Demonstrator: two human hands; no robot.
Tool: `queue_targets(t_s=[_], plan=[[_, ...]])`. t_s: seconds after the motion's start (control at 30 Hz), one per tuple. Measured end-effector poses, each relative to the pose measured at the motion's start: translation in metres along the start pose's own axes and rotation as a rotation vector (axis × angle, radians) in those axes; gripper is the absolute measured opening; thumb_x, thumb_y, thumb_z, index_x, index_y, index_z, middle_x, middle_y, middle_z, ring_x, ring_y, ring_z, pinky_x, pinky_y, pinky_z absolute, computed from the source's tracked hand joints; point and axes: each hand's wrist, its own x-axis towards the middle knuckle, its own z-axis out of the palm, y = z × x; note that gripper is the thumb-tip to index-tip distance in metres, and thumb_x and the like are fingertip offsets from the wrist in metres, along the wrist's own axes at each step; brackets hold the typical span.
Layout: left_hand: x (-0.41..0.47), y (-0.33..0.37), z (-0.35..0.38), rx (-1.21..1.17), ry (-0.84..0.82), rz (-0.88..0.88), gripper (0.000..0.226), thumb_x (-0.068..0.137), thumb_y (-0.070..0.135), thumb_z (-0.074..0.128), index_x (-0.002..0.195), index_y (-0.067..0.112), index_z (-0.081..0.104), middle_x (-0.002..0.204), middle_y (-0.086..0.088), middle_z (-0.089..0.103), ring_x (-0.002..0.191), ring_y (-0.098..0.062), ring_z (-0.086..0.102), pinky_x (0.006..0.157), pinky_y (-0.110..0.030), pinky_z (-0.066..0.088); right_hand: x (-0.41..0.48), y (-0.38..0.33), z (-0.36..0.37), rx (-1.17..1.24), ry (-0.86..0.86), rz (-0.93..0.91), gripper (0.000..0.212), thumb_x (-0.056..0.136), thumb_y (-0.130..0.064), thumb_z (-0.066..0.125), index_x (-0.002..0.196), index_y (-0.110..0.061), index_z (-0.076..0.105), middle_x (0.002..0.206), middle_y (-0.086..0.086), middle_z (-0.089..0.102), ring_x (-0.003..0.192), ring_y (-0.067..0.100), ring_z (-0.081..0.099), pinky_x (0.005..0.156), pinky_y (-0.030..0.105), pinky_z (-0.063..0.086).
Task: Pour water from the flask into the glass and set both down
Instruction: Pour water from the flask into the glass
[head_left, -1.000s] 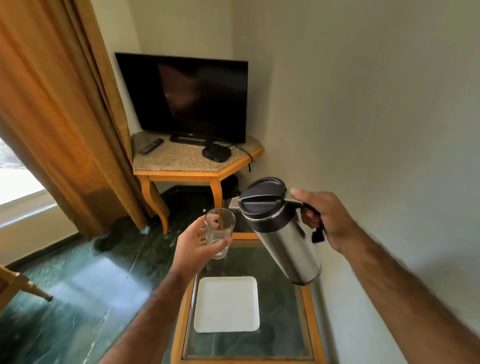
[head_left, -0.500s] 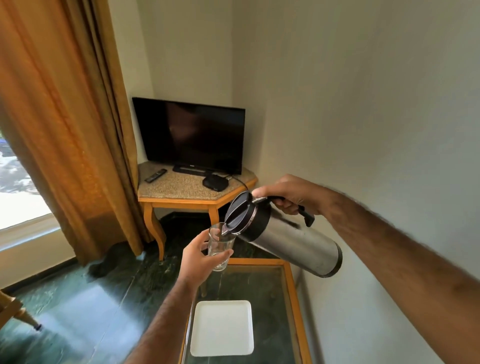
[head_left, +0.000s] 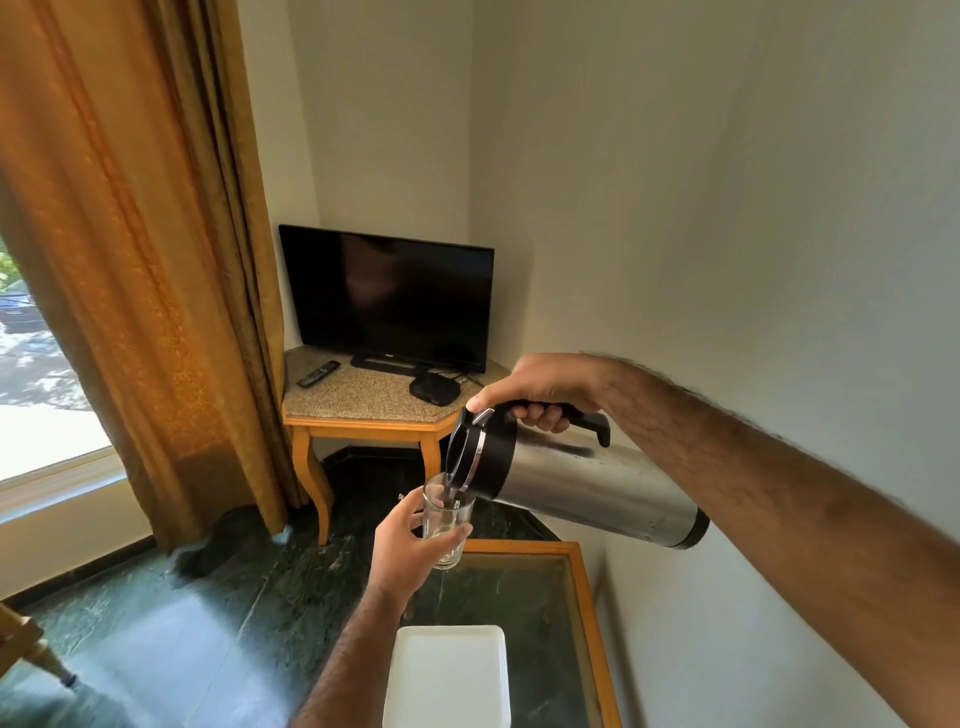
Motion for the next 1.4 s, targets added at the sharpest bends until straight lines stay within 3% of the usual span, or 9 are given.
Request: queue_targets(t_s=[0.23,0.33,0.5,1.0,1.2,1.33,1.4], plan=[[-0.002,0.005,0.003,0.008,0.01,-0.02,0.045,0.072,0.036,0.093,0.103,0.052,0.065,0.099,0.031,0.072,0.096,0.01,0.064,0.075,-0.01,0.042,0.005,-0.026,0.002,-0.092,-0.023,0.03,0.057,0.085,-0.059,0.08,0.046,-0.024,0.059,0.049,-0.004,0.05,0.04,0.011,0.044,0.044,0.02,0.041],[-0.001,0.008,0.004,0.015,0.009,-0.018,0.048,0.072,0.035,0.093,0.111,0.043,0.067,0.105,0.025,0.072,0.093,0.017,0.065,0.071,-0.005,0.041,0.005,-0.035,0.004,-0.118,-0.046,0.028,0.056,0.084,-0.06,0.081,0.046,-0.024,0.059,0.049,-0.005,0.05,0.041,0.012,0.044,0.044,0.021,0.04],[0.0,0.009,0.003,-0.007,0.021,-0.013,0.048,0.072,0.033,0.093,0.109,0.045,0.065,0.108,0.022,0.071,0.099,0.003,0.065,0.075,-0.013,0.046,0.006,-0.045,0.004,-0.13,-0.042,0.031,0.058,0.086,-0.058,0.08,0.045,-0.024,0.058,0.048,-0.005,0.05,0.041,0.012,0.043,0.045,0.022,0.04],[-0.004,0.006,-0.003,0.0,0.063,-0.021,0.052,0.075,0.027,0.093,0.121,0.03,0.069,0.116,0.011,0.071,0.108,-0.009,0.062,0.091,-0.031,0.05,0.003,-0.05,-0.002,-0.185,-0.035,0.041,0.059,0.09,-0.056,0.077,0.046,-0.023,0.058,0.049,-0.004,0.05,0.039,0.011,0.043,0.042,0.02,0.039],[-0.005,0.005,-0.001,-0.002,0.073,-0.033,0.054,0.074,0.025,0.093,0.121,0.028,0.068,0.12,0.006,0.07,0.113,-0.016,0.063,0.088,-0.026,0.05,0.005,-0.049,-0.003,-0.187,-0.039,0.057,0.06,0.089,-0.058,0.078,0.043,-0.023,0.06,0.048,-0.005,0.051,0.038,0.011,0.044,0.042,0.02,0.04],[-0.006,0.005,-0.001,0.001,0.064,-0.046,0.059,0.074,0.025,0.093,0.127,0.025,0.067,0.126,0.003,0.069,0.117,-0.017,0.06,0.095,-0.034,0.051,0.006,-0.049,-0.002,-0.189,-0.041,0.059,0.059,0.087,-0.059,0.079,0.044,-0.023,0.06,0.049,-0.005,0.051,0.039,0.011,0.044,0.042,0.02,0.04],[-0.007,0.005,-0.002,0.004,0.066,-0.047,0.059,0.074,0.025,0.093,0.127,0.025,0.067,0.126,0.003,0.069,0.116,-0.016,0.06,0.092,-0.028,0.047,0.007,-0.049,-0.002,-0.19,-0.044,0.06,0.059,0.086,-0.06,0.079,0.044,-0.023,0.06,0.049,-0.005,0.051,0.039,0.011,0.044,0.042,0.021,0.04]])
